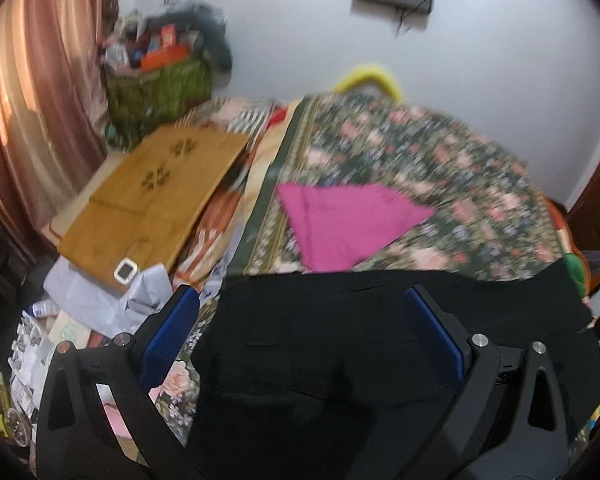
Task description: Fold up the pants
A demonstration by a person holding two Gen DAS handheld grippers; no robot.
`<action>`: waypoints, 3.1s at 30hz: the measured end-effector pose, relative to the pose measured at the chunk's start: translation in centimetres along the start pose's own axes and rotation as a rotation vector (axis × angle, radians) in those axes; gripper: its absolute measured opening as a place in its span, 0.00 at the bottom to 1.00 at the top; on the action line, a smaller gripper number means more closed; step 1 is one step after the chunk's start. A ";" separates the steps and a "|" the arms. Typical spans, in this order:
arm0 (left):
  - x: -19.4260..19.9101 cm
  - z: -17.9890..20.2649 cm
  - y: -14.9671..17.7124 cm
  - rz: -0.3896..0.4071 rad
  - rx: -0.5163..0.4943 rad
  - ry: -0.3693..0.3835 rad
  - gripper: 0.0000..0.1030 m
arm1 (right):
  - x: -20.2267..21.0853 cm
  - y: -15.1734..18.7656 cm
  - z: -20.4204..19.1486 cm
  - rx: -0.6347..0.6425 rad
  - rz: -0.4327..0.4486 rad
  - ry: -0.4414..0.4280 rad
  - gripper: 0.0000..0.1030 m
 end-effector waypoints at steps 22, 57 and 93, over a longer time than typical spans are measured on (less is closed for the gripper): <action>-19.9 -6.1 1.6 -0.556 0.151 0.137 0.55 | -17.8 -0.2 1.7 0.071 -0.440 -0.221 0.73; -2.9 -1.2 -2.8 -0.113 -0.137 -0.041 0.02 | -5.6 -3.9 0.4 0.120 -0.202 -0.113 0.05; 0.7 -8.1 20.5 -0.319 -0.007 -0.065 0.02 | 4.1 12.8 -6.7 0.037 -0.226 -0.265 0.07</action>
Point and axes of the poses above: each gripper's, at about its wrist camera, not at the fingertips, and x roughly against the way its jaws point, z to its right, y to its underside, the point moved 7 cm from there along -x, roughly the way its jaws point, and after that the axes turned 7 degrees about -z, right-handed, at the moved point
